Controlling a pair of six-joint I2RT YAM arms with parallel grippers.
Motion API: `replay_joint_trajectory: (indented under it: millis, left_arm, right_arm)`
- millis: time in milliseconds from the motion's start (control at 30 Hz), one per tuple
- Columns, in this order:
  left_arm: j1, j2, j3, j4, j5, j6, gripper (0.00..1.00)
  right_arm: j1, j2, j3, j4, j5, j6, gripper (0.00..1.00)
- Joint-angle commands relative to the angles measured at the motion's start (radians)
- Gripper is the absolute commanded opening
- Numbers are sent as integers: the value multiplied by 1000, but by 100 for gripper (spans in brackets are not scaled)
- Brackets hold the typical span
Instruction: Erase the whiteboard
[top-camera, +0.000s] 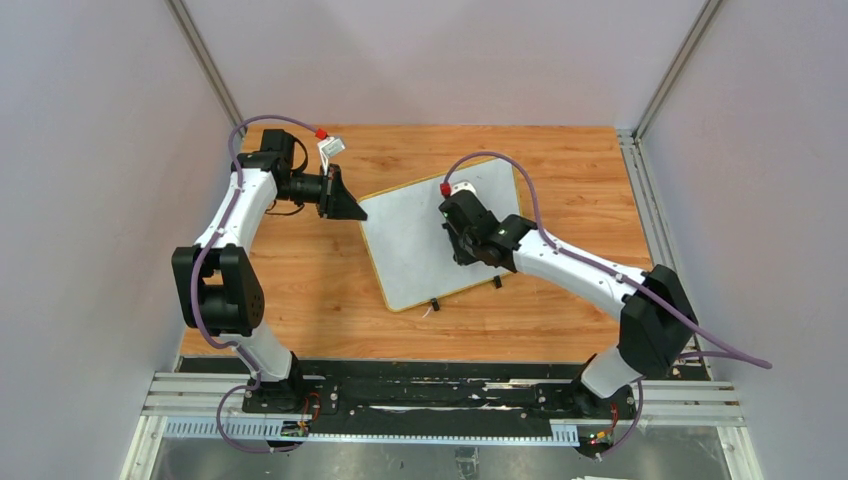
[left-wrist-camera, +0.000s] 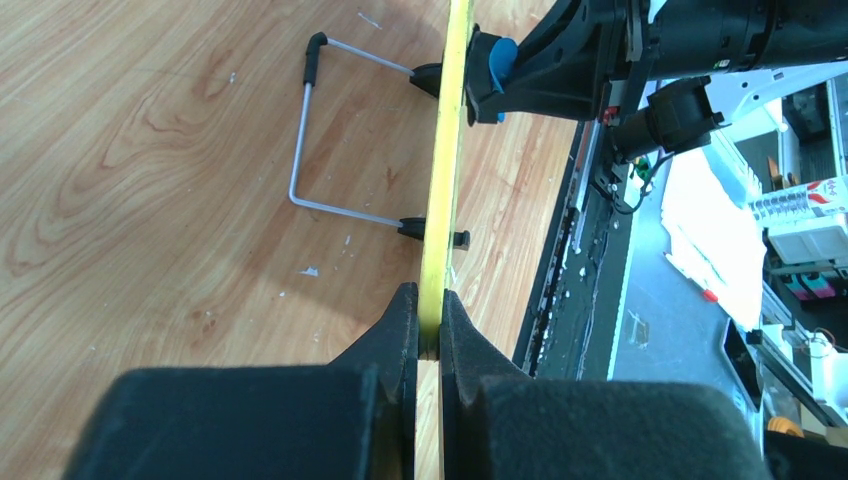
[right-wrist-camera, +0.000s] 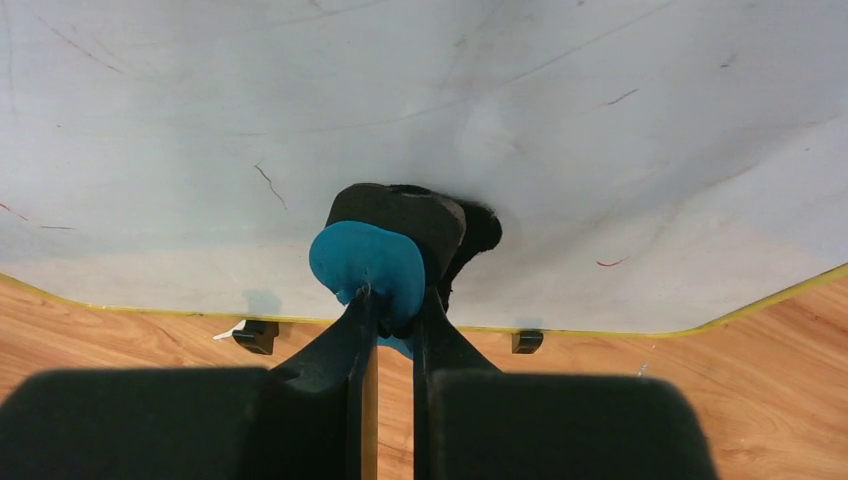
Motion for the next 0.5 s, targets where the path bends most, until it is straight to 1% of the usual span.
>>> replay_joint_trajectory:
  millis: [0, 333, 467]
  left_arm:
    - [-24, -7, 1, -33, -64, 47, 0]
    - [-24, -4, 5, -33, -69, 44, 0]
    - [-24, -2, 10, -33, -67, 44, 0]
  right_arm:
    - [31, 42, 38, 2, 7, -10, 1]
    - [212, 225, 237, 2, -34, -13, 1]
    - [261, 271, 279, -2, -58, -13, 1]
